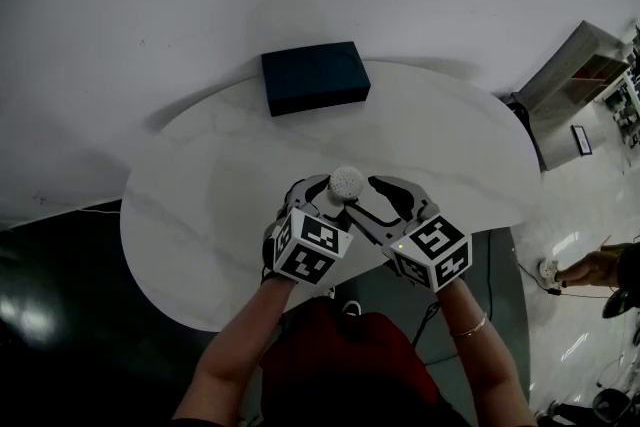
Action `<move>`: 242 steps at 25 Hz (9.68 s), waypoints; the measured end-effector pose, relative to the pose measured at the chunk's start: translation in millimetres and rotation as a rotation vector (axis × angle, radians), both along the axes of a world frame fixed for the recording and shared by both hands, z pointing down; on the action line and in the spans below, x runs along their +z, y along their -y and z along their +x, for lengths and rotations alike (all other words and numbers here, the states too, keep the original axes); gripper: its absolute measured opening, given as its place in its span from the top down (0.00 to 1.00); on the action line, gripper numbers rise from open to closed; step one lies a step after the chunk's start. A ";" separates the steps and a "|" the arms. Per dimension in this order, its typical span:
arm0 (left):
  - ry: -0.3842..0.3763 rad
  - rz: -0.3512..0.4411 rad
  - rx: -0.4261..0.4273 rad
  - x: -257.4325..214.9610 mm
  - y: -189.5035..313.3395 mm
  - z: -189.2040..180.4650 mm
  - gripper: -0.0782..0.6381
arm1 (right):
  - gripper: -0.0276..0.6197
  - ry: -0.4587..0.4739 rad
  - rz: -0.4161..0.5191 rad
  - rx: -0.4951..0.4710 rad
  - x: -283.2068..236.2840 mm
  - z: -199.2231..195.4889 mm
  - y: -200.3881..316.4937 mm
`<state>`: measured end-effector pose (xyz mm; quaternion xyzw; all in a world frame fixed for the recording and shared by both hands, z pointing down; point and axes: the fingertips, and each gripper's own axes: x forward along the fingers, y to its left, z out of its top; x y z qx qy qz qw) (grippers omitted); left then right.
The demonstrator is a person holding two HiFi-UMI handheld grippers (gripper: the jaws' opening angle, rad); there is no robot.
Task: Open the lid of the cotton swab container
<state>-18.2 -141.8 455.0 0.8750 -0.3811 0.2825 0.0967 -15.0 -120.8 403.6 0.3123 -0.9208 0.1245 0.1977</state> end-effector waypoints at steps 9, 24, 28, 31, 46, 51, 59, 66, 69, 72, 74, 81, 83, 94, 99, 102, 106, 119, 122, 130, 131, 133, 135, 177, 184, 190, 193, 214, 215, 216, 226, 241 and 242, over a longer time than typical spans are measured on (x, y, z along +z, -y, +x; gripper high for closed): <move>0.051 0.021 0.083 -5.3 -28.7 39.4 0.52 | 0.58 -0.081 -0.015 -0.039 6.8 29.5 -17.1; 0.104 0.031 0.200 -5.3 -74.9 85.8 0.53 | 0.57 -0.099 -0.027 -0.069 6.0 68.5 -57.9; 0.099 0.056 0.218 -4.9 -81.2 88.6 0.53 | 0.57 -0.051 -0.063 -0.065 7.3 73.7 -62.3; 0.082 0.065 0.220 -4.0 -85.3 88.3 0.53 | 0.57 -0.037 -0.080 -0.073 9.3 74.2 -65.6; 0.040 0.124 0.229 -9.5 -85.8 77.1 0.54 | 0.57 0.062 -0.178 -0.128 4.1 66.2 -65.0; 0.020 0.129 0.223 -11.7 -84.2 73.9 0.54 | 0.57 0.105 -0.214 -0.138 -1.1 63.6 -62.2; 0.017 0.162 0.238 -10.7 -78.6 69.0 0.54 | 0.57 0.273 -0.343 -0.128 -7.1 61.8 -54.3; 0.000 0.164 0.236 -13.6 -75.4 64.6 0.54 | 0.57 0.329 -0.380 -0.134 -12.4 58.2 -49.9; -0.011 0.160 0.227 -14.8 -73.2 62.2 0.54 | 0.57 0.330 -0.375 -0.134 -13.9 55.3 -47.6; -0.020 0.159 0.218 -16.4 -70.5 59.1 0.54 | 0.57 0.328 -0.368 -0.133 -15.5 51.8 -44.9; -0.021 0.158 0.212 -16.0 -68.5 56.5 0.54 | 0.57 0.322 -0.361 -0.129 -15.8 50.2 -42.2; -0.017 0.144 0.195 -9.0 -64.5 47.0 0.54 | 0.57 0.325 -0.326 -0.113 -19.4 48.0 -30.5; -0.016 0.136 0.192 -7.2 -63.5 45.0 0.54 | 0.57 0.328 -0.317 -0.101 -21.0 47.8 -25.9; -0.021 0.098 0.148 0.8 -57.0 28.4 0.54 | 0.58 0.322 -0.227 0.004 -27.8 53.3 4.0; -0.026 0.071 0.104 3.5 -47.6 16.8 0.54 | 0.58 0.343 -0.212 0.062 -28.4 58.9 16.8; -0.027 0.061 0.073 6.5 -38.7 8.7 0.54 | 0.58 0.354 -0.208 0.090 -25.1 61.5 22.2; -0.056 0.039 0.033 7.5 -27.1 -1.2 0.54 | 0.58 0.330 -0.196 0.101 -17.1 60.4 25.0; -0.078 0.002 -0.074 9.8 12.7 -21.7 0.54 | 0.65 0.237 -0.151 0.142 16.2 51.4 34.3; -0.080 -0.003 -0.095 12.4 23.0 -23.5 0.54 | 0.65 0.231 -0.159 0.140 22.7 48.7 35.9; -0.100 0.004 -0.169 18.0 60.5 -30.8 0.54 | 0.65 0.234 -0.199 0.163 41.8 44.5 42.5; -0.103 0.005 -0.180 19.1 66.0 -32.5 0.54 | 0.65 0.232 -0.204 0.167 44.0 44.7 43.7; -0.109 0.009 -0.203 21.9 77.4 -35.2 0.54 | 0.65 0.228 -0.212 0.176 47.7 46.5 46.8; -0.116 0.009 -0.219 23.8 88.1 -35.9 0.54 | 0.65 0.222 -0.223 0.181 51.8 49.3 50.6; -0.017 -0.016 -0.259 71.9 169.4 -36.9 0.54 | 0.65 0.158 -0.298 0.190 89.3 39.0 76.4; -0.007 -0.019 -0.255 73.5 168.8 -36.1 0.54 | 0.65 0.158 -0.298 0.199 88.4 41.4 73.7; -0.008 -0.021 -0.248 74.7 168.9 -34.5 0.54 | 0.65 0.155 -0.298 0.197 88.1 38.5 69.4; -0.001 -0.022 -0.250 75.1 168.8 -33.4 0.52 | 0.65 0.156 -0.299 0.194 87.0 38.4 66.8; -0.032 -0.078 -0.257 65.8 87.6 -36.9 0.50 | 0.65 0.181 -0.256 0.227 71.1 48.9 39.7; -0.036 -0.076 -0.264 63.8 82.6 -38.5 0.52 | 0.65 0.182 -0.251 0.228 69.5 48.8 37.8; -0.043 -0.076 -0.272 61.4 78.2 -40.2 0.54 | 0.65 0.184 -0.247 0.229 67.9 48.6 35.6; -0.064 -0.034 -0.302 33.9 39.6 -40.8 0.63 | 0.65 0.185 -0.204 0.224 55.3 52.9 13.4; -0.137 0.039 -0.364 -9.4 -16.4 -43.8 0.81 | 0.69 0.238 -0.128 0.222 27.1 59.2 -22.0; -0.140 0.043 -0.367 -11.7 -19.9 -43.7 0.81 | 0.70 0.239 -0.119 0.225 25.0 61.0 -24.3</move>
